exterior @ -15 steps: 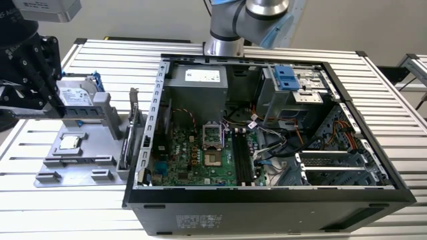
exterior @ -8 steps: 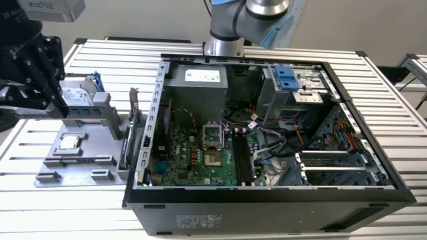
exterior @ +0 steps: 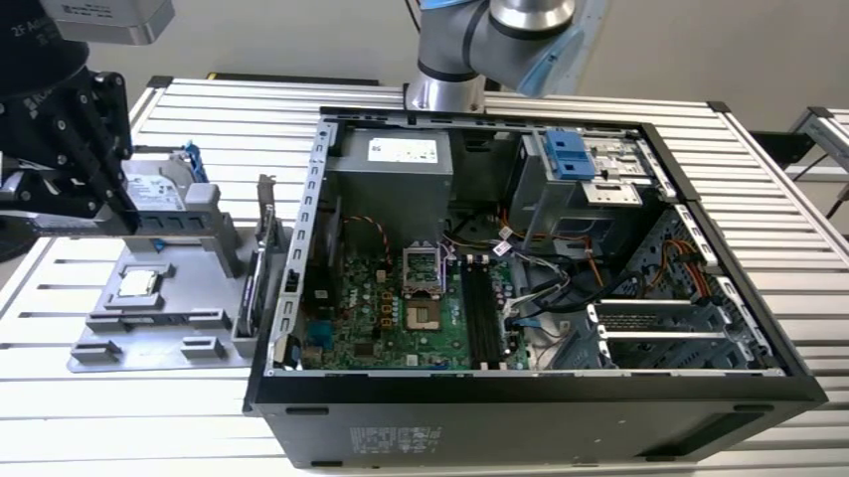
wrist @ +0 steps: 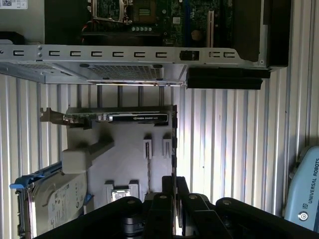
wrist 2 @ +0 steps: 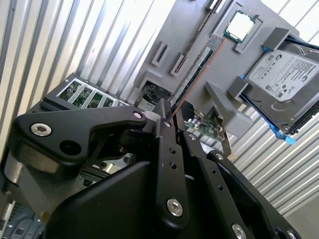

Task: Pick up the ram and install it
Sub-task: 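Pick up the ram and move it above insertion slot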

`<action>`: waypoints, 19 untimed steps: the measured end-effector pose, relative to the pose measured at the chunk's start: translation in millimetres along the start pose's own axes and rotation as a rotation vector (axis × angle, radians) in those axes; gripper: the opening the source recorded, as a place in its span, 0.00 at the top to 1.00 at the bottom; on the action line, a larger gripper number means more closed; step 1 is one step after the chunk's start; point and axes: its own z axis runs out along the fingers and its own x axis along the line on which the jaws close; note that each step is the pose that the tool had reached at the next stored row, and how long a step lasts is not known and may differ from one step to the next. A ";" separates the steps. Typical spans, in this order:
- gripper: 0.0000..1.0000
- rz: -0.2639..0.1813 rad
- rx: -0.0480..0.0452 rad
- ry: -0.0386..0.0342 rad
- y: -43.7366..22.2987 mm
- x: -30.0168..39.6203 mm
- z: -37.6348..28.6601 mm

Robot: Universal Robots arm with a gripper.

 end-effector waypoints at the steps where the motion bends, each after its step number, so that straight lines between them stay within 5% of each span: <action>1: 1.00 0.000 -0.0001 0.0000 0.0 0.0 0.0; 19: 1.00 0.000 0.0001 -0.0001 10.0 0.1 0.1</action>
